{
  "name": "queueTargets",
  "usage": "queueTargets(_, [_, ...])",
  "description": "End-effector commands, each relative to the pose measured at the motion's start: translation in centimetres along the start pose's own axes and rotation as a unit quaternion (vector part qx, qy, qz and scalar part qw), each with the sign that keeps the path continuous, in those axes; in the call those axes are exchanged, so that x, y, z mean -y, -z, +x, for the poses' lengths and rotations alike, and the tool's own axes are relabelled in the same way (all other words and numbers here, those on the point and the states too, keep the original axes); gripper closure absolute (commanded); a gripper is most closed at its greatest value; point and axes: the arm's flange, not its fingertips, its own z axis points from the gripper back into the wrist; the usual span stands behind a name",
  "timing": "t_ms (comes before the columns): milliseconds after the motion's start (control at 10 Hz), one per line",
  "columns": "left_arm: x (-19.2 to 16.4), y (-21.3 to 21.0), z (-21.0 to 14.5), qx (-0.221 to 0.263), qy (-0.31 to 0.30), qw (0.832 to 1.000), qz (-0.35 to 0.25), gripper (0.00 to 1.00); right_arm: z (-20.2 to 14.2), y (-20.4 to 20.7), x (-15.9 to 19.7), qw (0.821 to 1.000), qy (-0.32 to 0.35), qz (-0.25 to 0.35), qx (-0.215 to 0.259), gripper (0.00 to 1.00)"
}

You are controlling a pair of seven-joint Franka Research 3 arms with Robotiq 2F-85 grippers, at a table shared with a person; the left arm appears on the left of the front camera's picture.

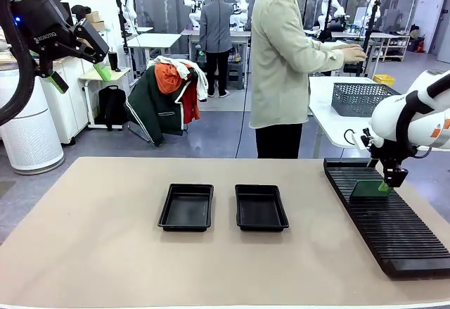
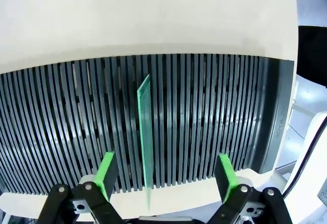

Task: Inspect and transfer BCBs to ESD trays.
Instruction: Pick up the Blank PCB from the PCB Rack and place it in the left ESD tray.

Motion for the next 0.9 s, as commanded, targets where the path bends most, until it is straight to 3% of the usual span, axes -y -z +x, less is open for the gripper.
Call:
queueTargets(0, [0.0, 0.1, -0.1, 0.001, -0.001, 1.0, -0.004, 0.0, -0.4, 0.1, 0.0, 1.0, -0.005, 0.007, 0.002, 0.0])
queueTargets(300, [0.0, 0.1, -0.1, 0.001, -0.001, 1.0, -0.004, 0.0, -0.7, 0.6, 0.0, 1.0, -0.009, 0.017, 0.005, 0.0])
queueTargets(500, [0.0, 0.1, -0.1, 0.001, -0.001, 1.0, -0.004, 0.0, -0.8, 0.9, -0.1, 1.0, -0.016, 0.014, 0.014, 0.06])
queueTargets(800, [0.0, 0.1, -0.1, 0.001, -0.001, 1.0, -0.004, 0.0, -1.1, 1.2, 0.0, 0.999, -0.018, 0.024, 0.02, 0.22])
